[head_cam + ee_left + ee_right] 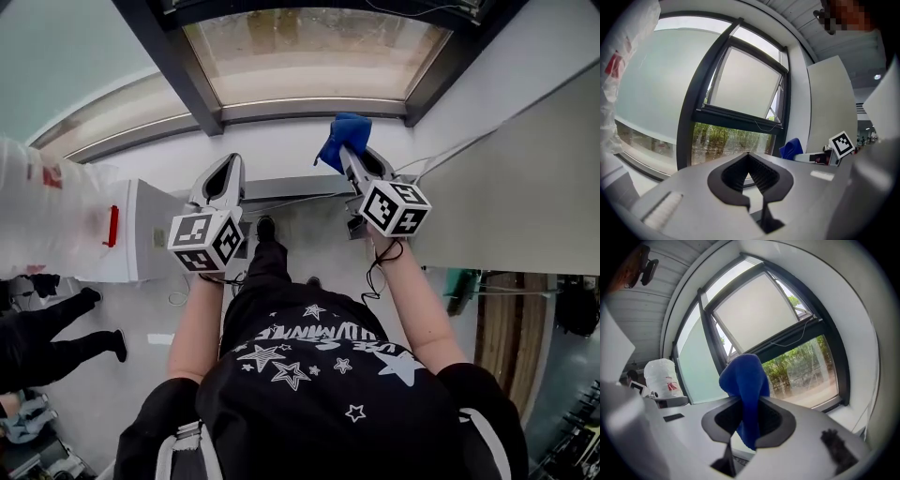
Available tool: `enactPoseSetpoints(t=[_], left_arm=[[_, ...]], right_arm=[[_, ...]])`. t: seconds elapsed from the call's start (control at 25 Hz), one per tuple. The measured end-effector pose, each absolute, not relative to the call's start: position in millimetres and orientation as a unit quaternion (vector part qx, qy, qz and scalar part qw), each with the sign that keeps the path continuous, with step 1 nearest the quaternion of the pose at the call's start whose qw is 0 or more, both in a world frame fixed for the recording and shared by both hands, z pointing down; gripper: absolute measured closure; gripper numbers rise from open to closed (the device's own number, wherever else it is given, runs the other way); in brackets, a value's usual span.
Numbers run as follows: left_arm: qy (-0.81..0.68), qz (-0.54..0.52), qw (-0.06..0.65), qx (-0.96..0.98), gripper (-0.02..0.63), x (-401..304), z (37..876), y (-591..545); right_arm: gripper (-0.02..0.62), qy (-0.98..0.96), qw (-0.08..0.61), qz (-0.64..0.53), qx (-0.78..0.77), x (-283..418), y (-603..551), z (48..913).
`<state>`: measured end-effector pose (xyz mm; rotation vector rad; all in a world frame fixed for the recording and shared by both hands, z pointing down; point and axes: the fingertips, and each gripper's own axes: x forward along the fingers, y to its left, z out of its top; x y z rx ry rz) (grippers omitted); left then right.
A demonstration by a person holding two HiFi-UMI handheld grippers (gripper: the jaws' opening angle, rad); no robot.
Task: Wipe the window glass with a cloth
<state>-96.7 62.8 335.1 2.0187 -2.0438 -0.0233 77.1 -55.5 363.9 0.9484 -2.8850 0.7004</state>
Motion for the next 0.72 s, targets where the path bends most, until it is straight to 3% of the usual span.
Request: enactPoseSetpoints(t=[0.72], left_arm=[[-0.726,-0.027,0.128,0.675,0.598,-269,338,-65]], right_arm=[[0.522,-0.938,0.046,0.195,0.282,-85,-173,362]])
